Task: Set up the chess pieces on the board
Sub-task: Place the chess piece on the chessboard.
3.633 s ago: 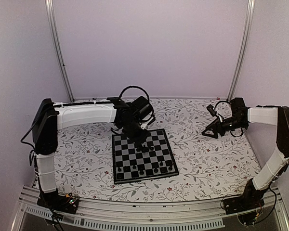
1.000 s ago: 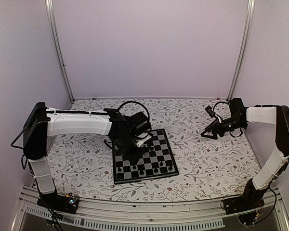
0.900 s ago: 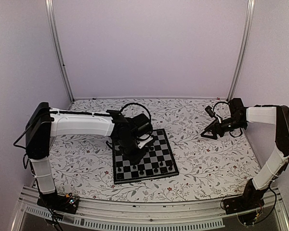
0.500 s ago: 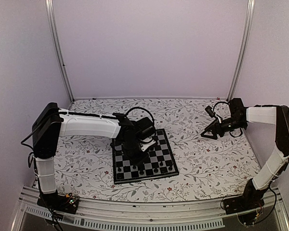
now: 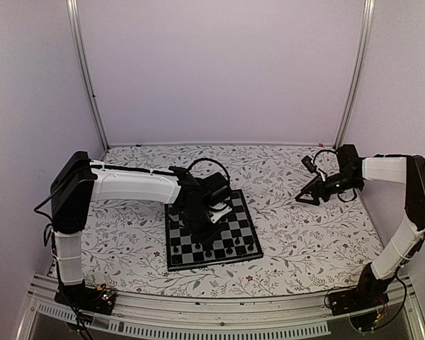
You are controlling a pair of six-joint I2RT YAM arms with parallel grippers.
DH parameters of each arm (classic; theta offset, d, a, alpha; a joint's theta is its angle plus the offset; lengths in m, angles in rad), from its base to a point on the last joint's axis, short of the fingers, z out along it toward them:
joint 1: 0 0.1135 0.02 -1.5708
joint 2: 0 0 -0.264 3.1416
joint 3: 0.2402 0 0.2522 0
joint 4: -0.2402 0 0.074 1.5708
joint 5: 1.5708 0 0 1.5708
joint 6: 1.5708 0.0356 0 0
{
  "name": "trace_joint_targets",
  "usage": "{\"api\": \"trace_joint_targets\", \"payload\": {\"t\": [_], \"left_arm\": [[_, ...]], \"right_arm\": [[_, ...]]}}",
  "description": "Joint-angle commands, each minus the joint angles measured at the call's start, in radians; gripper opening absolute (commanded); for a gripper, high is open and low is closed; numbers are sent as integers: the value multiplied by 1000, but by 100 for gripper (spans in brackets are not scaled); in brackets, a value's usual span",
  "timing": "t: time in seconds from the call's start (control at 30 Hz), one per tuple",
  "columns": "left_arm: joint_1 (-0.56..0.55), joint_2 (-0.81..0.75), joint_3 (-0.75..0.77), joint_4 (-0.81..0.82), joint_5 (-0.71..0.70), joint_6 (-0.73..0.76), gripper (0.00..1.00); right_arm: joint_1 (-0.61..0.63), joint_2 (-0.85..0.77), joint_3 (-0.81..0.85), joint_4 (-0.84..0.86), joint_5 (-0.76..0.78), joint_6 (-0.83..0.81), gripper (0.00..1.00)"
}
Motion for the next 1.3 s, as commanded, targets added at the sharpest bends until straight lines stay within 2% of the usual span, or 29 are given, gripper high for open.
{"api": "trace_joint_targets", "payload": {"t": [0.0,0.9,1.1,1.27], "left_arm": [[-16,8,11,-30,-9,11,7],[-26,-26,-22,-59,-6,-6,7],[-26,-22,-4,-47,-16,-7,19],[-26,-54,47,-61,-65,-1,24]], "right_arm": [[6,18,25,-15,-6,-13,77],[11,22,28,-17,-9,-13,79],[15,22,28,-19,-6,-13,80],[15,19,28,-19,-9,-11,81]]}}
